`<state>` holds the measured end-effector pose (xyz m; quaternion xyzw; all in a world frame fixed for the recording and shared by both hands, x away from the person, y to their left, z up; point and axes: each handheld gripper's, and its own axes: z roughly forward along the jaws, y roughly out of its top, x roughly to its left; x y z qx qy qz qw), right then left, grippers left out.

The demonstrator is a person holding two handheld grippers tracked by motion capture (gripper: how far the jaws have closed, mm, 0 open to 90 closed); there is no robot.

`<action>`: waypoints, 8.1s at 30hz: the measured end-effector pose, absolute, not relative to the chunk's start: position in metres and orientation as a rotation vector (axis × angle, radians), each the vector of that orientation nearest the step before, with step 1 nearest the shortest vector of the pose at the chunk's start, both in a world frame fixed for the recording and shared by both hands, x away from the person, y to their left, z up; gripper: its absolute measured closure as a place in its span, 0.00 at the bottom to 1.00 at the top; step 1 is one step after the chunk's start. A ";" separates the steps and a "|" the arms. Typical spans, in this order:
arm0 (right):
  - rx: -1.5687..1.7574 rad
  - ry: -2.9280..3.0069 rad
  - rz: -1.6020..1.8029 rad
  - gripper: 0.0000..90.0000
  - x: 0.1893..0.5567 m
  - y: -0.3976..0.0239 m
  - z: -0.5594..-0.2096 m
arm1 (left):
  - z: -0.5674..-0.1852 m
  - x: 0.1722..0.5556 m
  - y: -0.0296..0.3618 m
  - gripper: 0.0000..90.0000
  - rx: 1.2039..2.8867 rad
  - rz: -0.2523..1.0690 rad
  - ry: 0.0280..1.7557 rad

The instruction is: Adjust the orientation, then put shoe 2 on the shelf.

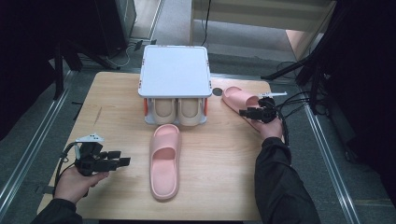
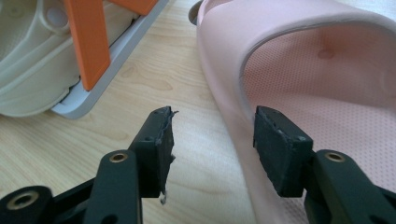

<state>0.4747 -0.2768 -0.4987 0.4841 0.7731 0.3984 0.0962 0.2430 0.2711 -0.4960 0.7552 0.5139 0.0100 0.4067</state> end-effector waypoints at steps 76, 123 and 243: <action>1.407 2.284 1.234 0.95 0.384 -0.251 -0.441 | -0.484 0.286 0.243 0.64 1.945 -0.006 1.168; 1.245 2.564 1.057 0.94 0.306 -0.152 -0.482 | -0.482 0.322 0.211 0.66 2.031 0.016 1.059; 1.157 2.561 1.312 0.55 0.280 -0.130 -0.494 | -0.504 0.354 0.179 0.76 2.069 -0.002 1.072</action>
